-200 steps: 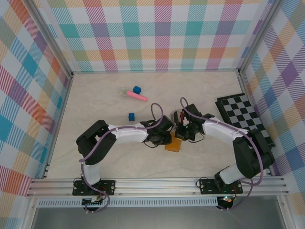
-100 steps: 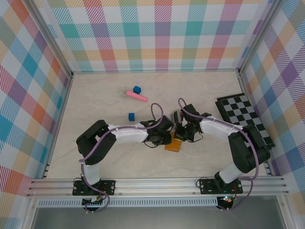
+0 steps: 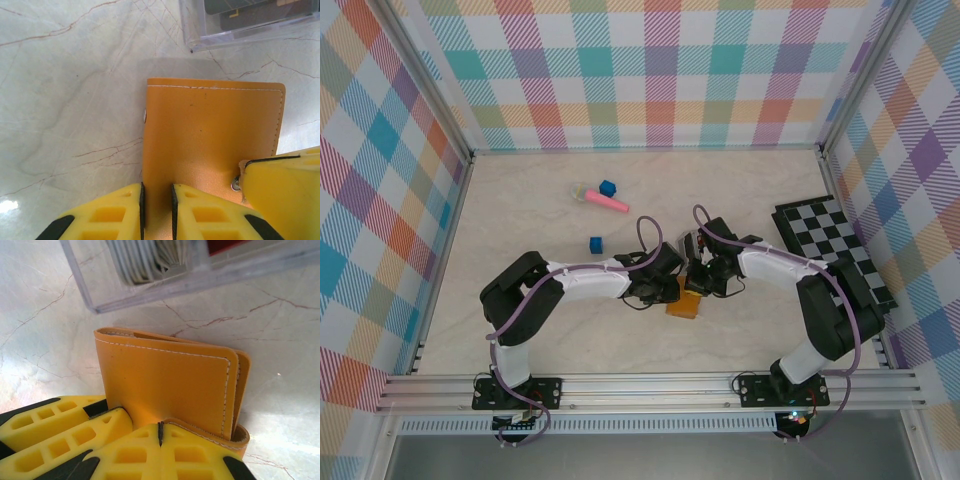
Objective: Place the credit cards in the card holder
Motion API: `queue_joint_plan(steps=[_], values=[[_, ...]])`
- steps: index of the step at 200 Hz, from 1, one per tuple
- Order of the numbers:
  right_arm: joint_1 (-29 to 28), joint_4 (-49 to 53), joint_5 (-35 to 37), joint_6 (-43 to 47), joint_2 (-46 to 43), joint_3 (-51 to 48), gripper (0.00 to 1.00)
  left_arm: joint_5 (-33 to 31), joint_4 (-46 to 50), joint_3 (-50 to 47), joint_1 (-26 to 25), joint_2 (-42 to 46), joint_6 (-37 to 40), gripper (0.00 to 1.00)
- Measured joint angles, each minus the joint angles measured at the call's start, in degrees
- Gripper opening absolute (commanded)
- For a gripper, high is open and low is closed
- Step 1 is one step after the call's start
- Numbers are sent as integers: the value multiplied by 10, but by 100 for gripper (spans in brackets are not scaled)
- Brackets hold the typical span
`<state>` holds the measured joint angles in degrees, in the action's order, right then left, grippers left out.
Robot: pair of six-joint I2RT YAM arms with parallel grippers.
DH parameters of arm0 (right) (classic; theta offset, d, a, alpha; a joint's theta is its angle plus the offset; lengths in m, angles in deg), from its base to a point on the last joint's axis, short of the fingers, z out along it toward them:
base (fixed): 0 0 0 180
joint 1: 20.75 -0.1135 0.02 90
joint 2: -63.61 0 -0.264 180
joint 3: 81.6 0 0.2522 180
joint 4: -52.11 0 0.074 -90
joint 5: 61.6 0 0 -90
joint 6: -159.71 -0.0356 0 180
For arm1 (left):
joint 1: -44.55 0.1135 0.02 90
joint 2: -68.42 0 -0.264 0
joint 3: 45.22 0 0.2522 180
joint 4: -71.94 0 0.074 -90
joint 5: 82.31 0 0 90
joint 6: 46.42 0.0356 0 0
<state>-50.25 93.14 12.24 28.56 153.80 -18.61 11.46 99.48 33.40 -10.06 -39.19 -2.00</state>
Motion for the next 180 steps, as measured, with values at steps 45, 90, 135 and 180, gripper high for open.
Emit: queue_joint_plan(steps=[45, 90, 135, 180], values=[[0, 2, -4, 0, -2, 0, 0, 0, 0, 0, 0, 0, 0, 19], [-2, 7, -5, 0, -2, 1, 0, 0, 0, 0, 0, 0, 0, 19], [-2, 9, 2, 0, -2, 2, 0, 0, 0, 0, 0, 0, 0, 19], [-6, 13, 22, 0, 13, 16, 0, 0, 0, 0, 0, 0, 0, 19]])
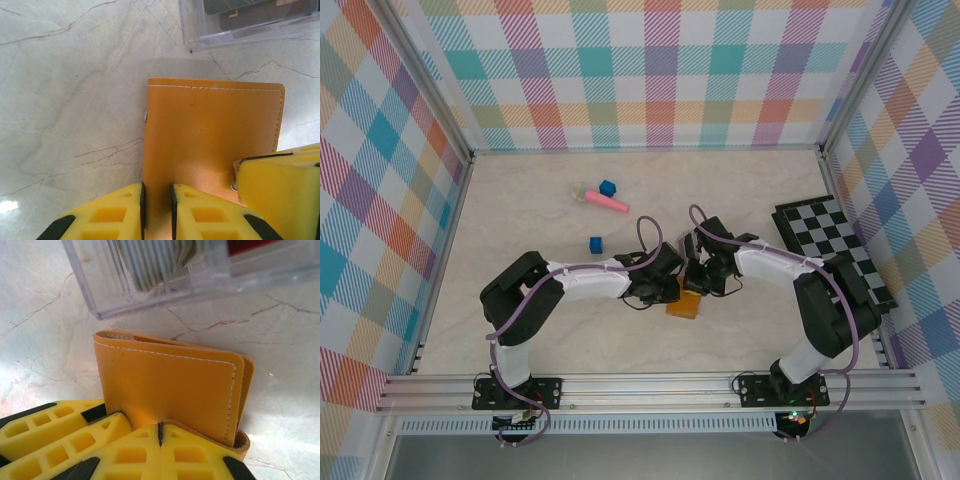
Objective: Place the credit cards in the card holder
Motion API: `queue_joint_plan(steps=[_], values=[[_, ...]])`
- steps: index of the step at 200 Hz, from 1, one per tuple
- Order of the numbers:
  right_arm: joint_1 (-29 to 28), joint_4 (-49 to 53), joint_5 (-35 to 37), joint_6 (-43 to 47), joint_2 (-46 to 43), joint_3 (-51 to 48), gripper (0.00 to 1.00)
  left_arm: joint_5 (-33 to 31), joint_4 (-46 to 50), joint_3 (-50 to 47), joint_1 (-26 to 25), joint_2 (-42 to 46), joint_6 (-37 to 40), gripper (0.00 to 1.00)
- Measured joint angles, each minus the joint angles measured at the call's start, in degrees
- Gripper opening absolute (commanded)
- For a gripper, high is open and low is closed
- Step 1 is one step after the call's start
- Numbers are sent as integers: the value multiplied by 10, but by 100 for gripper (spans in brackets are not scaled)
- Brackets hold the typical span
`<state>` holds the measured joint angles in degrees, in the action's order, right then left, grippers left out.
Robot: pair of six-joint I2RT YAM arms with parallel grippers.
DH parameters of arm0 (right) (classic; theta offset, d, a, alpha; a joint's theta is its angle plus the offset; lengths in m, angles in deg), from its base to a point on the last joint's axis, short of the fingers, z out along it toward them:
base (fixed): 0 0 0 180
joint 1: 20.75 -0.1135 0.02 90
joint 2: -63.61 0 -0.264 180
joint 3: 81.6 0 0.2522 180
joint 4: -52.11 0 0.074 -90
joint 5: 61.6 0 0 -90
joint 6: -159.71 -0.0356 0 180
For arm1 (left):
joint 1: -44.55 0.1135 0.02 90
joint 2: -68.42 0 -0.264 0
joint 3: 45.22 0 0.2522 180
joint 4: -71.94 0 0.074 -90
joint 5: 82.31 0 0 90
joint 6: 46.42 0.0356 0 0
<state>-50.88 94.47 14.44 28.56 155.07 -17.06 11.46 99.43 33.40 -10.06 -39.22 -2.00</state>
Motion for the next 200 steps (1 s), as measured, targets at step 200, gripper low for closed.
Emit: queue_joint_plan(steps=[200], values=[[-7, 39, 0, 13, 0, 20, 0, 0, 0, 0, 0, 0, 0, 19]])
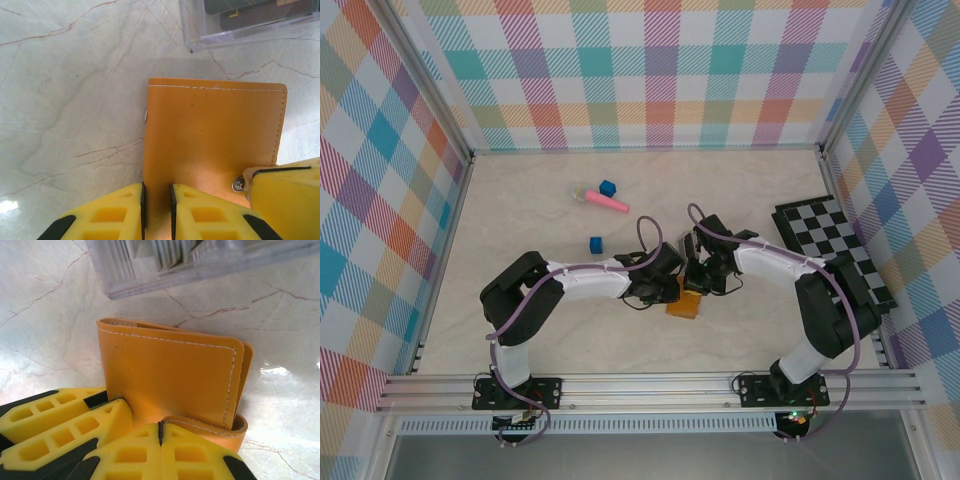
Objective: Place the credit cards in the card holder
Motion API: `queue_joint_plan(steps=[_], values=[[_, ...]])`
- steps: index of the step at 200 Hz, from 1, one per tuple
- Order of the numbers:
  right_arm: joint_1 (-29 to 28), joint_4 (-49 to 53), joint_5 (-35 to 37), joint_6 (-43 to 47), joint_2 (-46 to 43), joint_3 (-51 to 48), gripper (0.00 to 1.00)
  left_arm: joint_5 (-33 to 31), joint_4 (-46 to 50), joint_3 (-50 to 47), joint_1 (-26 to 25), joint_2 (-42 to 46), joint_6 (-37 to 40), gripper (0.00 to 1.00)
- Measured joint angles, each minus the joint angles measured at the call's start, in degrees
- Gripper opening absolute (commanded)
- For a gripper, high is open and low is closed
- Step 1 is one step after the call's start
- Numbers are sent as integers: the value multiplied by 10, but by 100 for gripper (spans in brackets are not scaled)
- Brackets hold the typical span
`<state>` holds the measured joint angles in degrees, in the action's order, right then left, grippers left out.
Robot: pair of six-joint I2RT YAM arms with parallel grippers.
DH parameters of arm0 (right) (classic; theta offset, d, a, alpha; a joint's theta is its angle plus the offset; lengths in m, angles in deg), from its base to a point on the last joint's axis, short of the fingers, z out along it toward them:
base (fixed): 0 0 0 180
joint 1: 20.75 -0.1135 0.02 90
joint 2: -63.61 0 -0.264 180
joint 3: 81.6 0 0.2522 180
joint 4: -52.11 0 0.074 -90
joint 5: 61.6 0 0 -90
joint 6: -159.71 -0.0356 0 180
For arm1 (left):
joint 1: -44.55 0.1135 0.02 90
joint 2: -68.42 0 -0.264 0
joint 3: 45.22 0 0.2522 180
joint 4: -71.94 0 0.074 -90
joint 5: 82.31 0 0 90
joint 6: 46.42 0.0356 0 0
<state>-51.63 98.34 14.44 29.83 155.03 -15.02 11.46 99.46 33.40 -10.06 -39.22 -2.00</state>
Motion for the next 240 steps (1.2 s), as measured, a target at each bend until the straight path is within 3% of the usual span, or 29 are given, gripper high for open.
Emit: queue_joint_plan(steps=[159, 240], values=[[-3, -43, -3, -9, 6, -23, 0, 0, 0, 0, 0, 0, 0, 18], [42, -165, -70, -27, -30, -113, 0, 0, 0, 0, 0, 0, 0, 17]])
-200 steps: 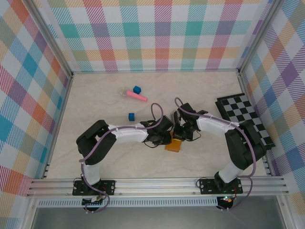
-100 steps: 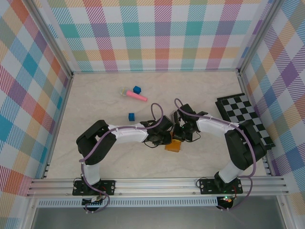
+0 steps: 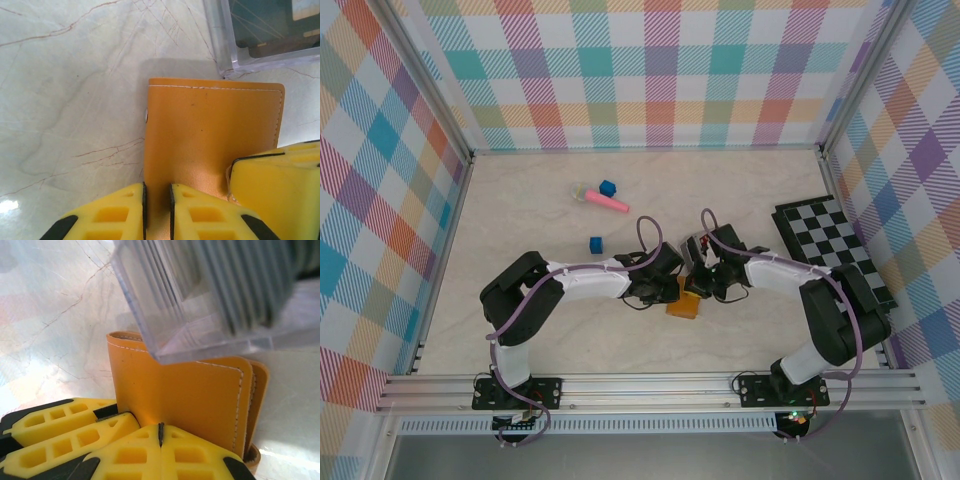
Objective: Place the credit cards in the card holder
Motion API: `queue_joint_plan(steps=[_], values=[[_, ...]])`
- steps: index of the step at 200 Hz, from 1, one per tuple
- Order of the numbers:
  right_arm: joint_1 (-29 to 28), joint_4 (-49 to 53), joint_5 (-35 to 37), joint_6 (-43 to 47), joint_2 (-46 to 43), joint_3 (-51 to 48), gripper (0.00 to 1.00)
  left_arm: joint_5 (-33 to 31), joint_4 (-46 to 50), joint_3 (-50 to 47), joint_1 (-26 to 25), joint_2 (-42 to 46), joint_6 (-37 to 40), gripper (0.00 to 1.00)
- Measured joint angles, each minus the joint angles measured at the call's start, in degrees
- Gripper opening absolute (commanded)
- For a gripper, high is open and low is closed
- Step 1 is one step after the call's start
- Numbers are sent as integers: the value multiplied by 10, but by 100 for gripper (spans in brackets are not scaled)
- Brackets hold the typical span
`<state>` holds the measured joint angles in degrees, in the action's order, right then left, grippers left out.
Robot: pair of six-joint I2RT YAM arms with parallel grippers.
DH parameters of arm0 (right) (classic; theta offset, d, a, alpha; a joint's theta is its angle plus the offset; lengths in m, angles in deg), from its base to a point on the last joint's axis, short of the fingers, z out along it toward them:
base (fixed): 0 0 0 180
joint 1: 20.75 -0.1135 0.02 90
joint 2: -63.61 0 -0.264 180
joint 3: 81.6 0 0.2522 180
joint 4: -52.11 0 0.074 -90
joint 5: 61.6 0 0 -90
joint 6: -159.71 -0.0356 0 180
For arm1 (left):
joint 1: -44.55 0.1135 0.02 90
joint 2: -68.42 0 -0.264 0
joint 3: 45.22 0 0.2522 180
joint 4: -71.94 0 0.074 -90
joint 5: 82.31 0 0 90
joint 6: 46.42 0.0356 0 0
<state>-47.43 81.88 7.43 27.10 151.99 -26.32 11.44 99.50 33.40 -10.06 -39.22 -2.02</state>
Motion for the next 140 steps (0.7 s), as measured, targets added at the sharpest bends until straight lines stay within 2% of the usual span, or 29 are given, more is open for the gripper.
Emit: queue_joint_plan(steps=[26, 66, 110, 140], values=[[7, -28, -10, -1, -9, -17, 0, 0, 0, 0, 0, 0, 0, 17], [3, -5, -15, 14, -8, 1, 0, 0, 1, 2, 0, -2, 0, 17], [-36, 83, 39, 43, -9, 76, 0, 2, 0, 2, 0, -2, 2, 17], [-43, 122, 75, 43, -24, 80, 0, 7, -4, 1, 0, -2, 9, 17]])
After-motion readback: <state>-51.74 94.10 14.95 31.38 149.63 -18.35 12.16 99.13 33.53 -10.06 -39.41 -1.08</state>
